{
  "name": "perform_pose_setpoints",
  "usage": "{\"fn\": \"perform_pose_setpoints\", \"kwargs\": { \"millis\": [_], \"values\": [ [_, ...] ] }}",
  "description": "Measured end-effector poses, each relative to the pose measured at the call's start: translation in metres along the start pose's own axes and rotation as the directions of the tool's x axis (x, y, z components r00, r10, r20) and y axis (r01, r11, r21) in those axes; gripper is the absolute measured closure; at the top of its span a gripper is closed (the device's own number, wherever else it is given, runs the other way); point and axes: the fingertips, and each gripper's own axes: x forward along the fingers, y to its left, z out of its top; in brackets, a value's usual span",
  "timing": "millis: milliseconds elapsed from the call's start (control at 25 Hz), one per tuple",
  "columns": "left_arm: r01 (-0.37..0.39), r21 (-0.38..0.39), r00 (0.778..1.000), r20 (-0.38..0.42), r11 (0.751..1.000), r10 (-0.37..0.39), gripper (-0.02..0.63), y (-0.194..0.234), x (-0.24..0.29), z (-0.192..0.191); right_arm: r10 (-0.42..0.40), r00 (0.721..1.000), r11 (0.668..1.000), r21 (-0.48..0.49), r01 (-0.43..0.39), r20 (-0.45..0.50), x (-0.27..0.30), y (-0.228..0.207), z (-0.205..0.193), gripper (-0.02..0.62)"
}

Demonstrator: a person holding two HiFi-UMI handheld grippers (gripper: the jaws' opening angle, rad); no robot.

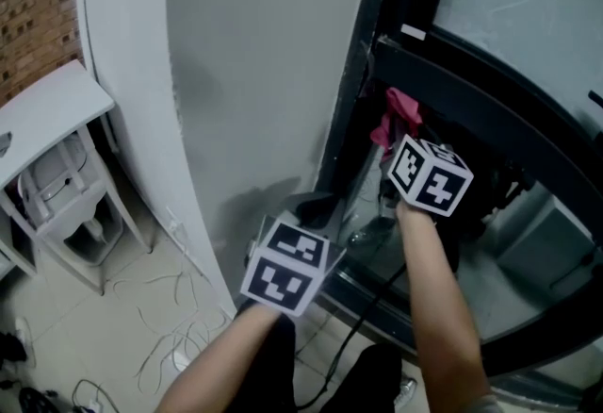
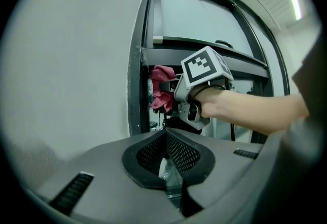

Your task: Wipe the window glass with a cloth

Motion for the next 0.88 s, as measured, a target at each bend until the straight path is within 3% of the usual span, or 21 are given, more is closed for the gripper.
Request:
{"fn": "perform_pose_setpoints", "kwargs": {
  "millis": [440,880],
  "values": [
    [0.091,0.019,0.996,0.008,0.996,-0.091,0.6,-0.061,0.012,0.005,-0.105,0.994,0.994,-0.017,0.105,0.012,-0.074,-0.072,0.003,0.518],
    [0.216,0.054,0.976,0.013,0.975,-0.217,0.6,-0.153,0.03,0.015,-0.238,0.971,0.971,-0.037,0.238,0.003,-0.166,-0.165,0.011,0.518]
  ]
}}
